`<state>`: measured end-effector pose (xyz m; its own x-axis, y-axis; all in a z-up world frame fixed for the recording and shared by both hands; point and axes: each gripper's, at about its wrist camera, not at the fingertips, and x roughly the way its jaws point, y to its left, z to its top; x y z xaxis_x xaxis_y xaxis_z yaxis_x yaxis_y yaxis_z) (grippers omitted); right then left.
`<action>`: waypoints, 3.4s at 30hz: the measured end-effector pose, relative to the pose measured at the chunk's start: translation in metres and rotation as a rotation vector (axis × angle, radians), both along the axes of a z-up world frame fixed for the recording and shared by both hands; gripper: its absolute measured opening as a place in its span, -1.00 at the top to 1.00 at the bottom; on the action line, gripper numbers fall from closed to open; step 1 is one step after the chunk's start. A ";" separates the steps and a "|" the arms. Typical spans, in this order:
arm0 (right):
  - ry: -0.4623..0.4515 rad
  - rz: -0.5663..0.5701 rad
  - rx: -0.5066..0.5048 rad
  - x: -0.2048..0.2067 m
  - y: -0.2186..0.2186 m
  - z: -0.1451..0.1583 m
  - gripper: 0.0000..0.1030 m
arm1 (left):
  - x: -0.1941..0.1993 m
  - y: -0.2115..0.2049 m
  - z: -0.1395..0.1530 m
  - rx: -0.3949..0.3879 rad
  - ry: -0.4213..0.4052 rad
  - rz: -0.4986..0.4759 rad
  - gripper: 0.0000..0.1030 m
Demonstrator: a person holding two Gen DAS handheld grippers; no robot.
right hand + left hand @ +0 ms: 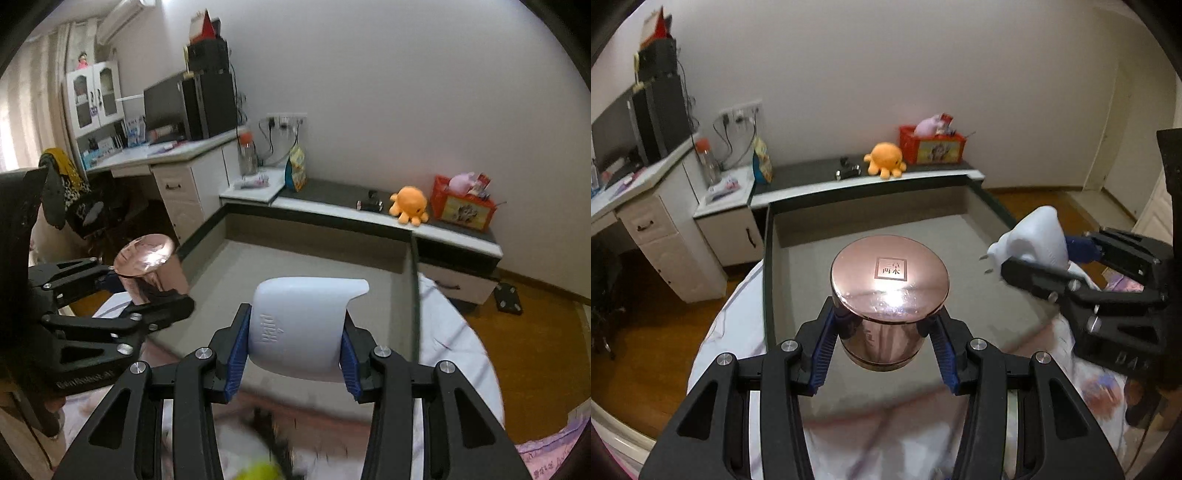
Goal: Organize rigid objects
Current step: 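Carry the jar and white cup into the pink box and release both, then withdraw both tools from the box back over the bed, then grasp the clear floss box with the left gripper while the right grasps the block figure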
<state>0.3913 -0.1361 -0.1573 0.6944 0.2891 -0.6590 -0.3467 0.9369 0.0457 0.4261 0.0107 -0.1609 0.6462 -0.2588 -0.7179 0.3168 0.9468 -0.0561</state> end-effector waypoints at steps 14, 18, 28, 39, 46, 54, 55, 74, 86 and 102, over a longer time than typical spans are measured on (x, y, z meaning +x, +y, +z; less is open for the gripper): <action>0.187 -0.044 -0.020 0.078 0.002 -0.046 0.13 | 0.066 -0.009 -0.038 0.078 0.146 0.056 -0.01; 0.189 -0.057 0.014 0.075 -0.003 -0.043 -0.11 | 0.051 0.000 -0.029 0.092 0.101 0.105 -0.40; 0.029 -0.042 0.086 -0.004 -0.013 0.008 -0.55 | -0.053 0.024 0.032 0.060 -0.154 0.168 -0.93; -0.318 -0.100 0.115 -0.173 -0.033 0.075 -1.00 | -0.237 0.034 0.091 -0.010 -0.525 0.287 -1.00; -0.485 -0.161 0.093 -0.261 -0.037 0.076 -1.00 | -0.312 0.020 0.090 -0.030 -0.609 0.306 -1.00; -0.508 -0.216 0.037 -0.301 -0.037 0.068 -1.00 | -0.354 0.007 0.090 -0.020 -0.653 0.302 -1.00; -0.503 -0.220 0.035 -0.302 -0.038 0.068 -1.00 | -0.356 0.006 0.090 -0.021 -0.655 0.305 -1.00; -0.306 -0.290 0.045 -0.293 -0.075 0.002 -1.00 | -0.340 -0.010 0.009 0.067 -0.420 0.199 -1.00; -0.147 -0.301 0.058 -0.270 -0.096 -0.045 -1.00 | -0.316 -0.045 -0.061 0.124 -0.275 0.061 -1.00; -0.067 -0.305 0.061 -0.246 -0.101 -0.063 -1.00 | -0.281 -0.050 -0.074 0.069 -0.214 0.006 -0.89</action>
